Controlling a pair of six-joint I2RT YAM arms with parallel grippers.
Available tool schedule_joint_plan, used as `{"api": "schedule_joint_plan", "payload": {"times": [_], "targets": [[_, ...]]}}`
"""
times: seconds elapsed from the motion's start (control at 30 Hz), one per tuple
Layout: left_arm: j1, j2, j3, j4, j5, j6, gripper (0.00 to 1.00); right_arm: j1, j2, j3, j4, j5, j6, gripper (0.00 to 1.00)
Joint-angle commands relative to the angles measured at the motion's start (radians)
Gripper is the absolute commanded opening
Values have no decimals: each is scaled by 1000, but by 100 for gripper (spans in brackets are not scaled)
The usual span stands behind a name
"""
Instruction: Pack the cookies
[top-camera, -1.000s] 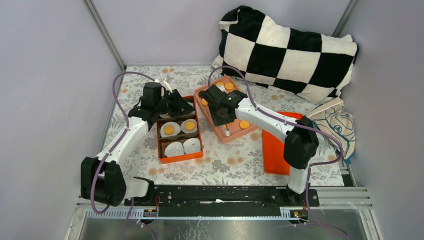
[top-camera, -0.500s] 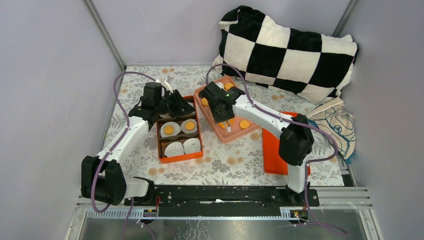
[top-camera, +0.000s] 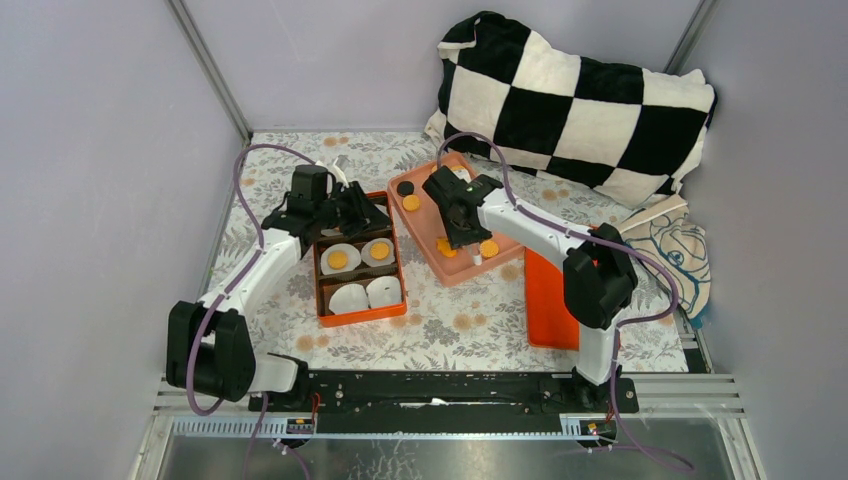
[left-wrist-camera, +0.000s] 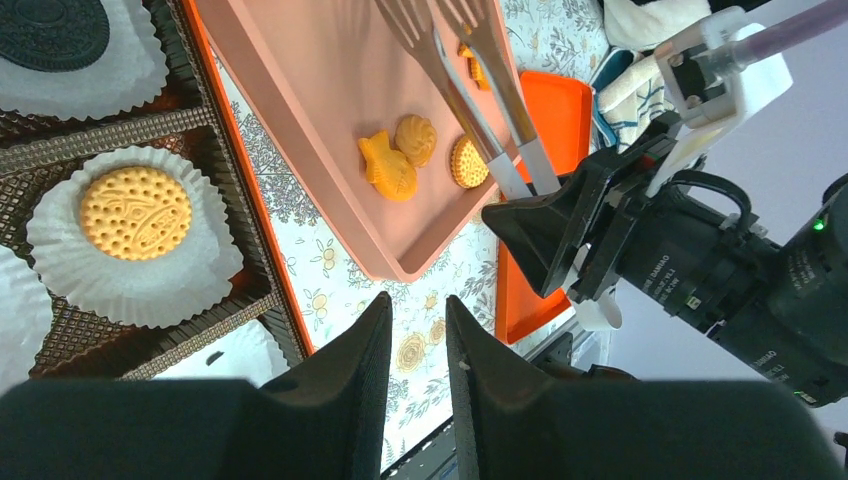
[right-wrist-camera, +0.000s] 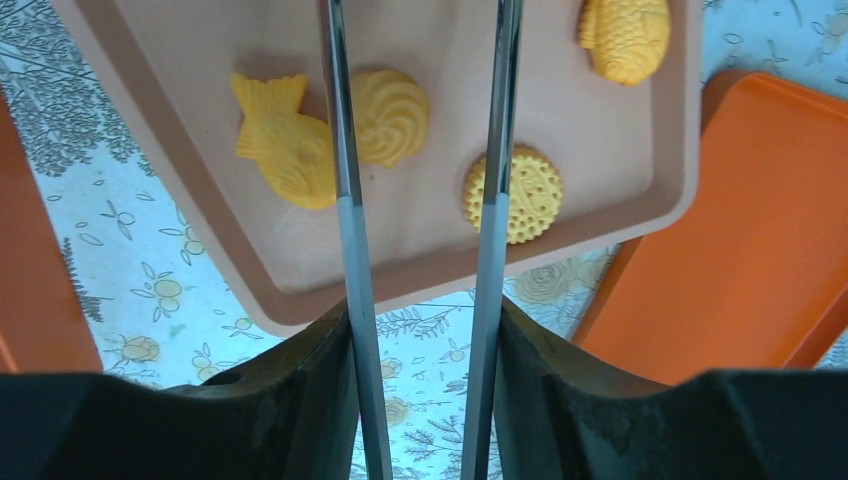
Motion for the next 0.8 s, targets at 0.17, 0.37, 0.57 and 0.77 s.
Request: {"api": "schedule_joint_plan", "payload": {"times": [0.17,0.37,0.57,0.77], "targets": [[-6,8,22,36,27,0,31,-37,-69,-25,23,47,31,54],[-6,15,26,42,32,-5,31,-102,-22,-3,40,21,31,54],[-6,19,27,44,31,-5,31,-139,45,27,84,-53,13,54],[-6,25,21,44,30,-5,31,-146,109,96,77,-66,-6,54]]}}
